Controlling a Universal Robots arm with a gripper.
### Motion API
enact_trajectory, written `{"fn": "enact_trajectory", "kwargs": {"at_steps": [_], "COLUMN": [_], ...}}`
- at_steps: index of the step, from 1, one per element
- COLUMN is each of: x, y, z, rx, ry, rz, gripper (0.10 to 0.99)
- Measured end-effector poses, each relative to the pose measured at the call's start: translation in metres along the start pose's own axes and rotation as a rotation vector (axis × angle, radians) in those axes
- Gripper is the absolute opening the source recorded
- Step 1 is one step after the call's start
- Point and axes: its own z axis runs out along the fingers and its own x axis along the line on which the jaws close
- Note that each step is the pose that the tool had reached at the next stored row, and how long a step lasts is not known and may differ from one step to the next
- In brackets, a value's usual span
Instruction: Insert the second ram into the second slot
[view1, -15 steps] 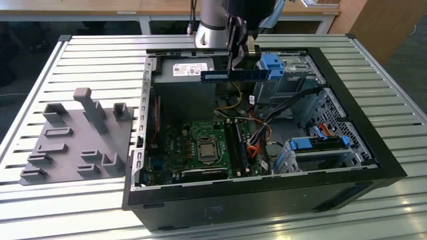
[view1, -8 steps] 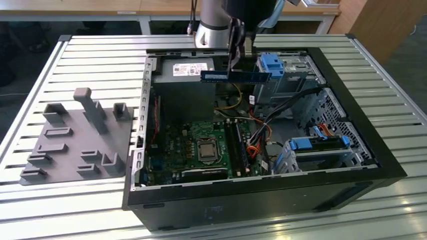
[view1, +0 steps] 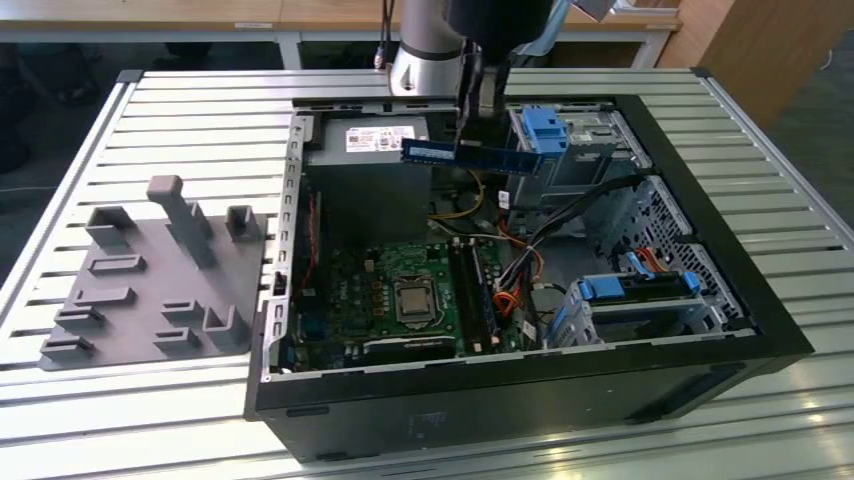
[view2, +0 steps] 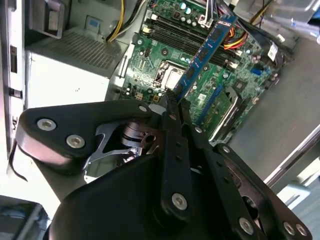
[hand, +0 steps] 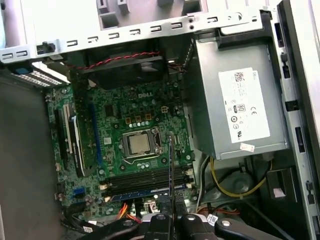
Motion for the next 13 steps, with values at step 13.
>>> {"fn": "enact_trajectory", "kwargs": {"at_steps": [13], "x": [0.0], "y": [-0.0001], "z": [0.0035], "rx": [0.002], "ry": [0.0096], "rz": [0.196], "gripper": [0.141]}}
